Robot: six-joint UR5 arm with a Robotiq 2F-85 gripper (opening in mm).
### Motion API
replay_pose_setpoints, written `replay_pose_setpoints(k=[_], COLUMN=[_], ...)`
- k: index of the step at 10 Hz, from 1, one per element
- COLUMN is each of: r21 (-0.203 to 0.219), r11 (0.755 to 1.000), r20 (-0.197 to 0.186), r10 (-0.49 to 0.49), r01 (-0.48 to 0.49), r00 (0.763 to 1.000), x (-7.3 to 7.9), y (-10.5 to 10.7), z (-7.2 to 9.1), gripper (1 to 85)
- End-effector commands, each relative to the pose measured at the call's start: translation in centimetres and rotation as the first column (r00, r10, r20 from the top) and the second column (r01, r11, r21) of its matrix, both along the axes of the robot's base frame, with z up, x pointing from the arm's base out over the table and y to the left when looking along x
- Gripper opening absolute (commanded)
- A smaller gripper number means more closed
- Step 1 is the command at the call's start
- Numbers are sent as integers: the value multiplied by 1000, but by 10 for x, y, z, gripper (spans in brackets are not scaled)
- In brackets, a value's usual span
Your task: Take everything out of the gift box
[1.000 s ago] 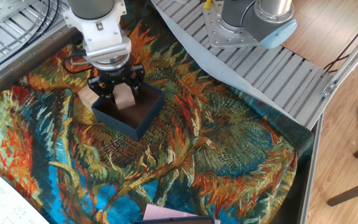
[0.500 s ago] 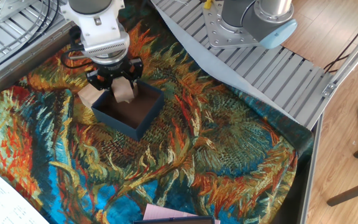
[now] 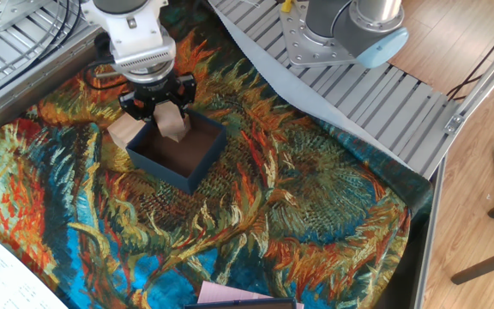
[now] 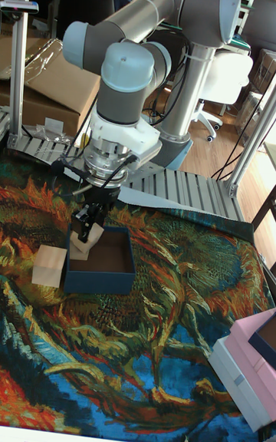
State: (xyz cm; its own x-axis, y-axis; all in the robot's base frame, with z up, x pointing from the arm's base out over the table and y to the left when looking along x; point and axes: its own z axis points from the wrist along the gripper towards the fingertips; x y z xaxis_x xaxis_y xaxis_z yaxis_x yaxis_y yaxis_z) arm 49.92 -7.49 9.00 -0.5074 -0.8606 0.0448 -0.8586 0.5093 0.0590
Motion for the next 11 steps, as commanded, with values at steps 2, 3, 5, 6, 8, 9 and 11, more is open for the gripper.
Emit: replay_pose_setpoints(k=[2,3,5,6,8,9,11], r21=[28,68,204,238,213,206,205], r11=[999,993,935,903,890,879,852], r20=[-13,-27,-72,-85,-68,-59,-43], r10=[-41,-96,-282,-349,-399,-428,-484], r01=[41,97,291,359,404,431,482], r00=[999,995,957,933,914,902,874], x=[-13,-17,-17,-14,-11,-8,-5], y=[3,15,56,67,69,74,84], z=[8,10,19,22,28,31,34], gripper=[373,373,373,373,373,373,353])
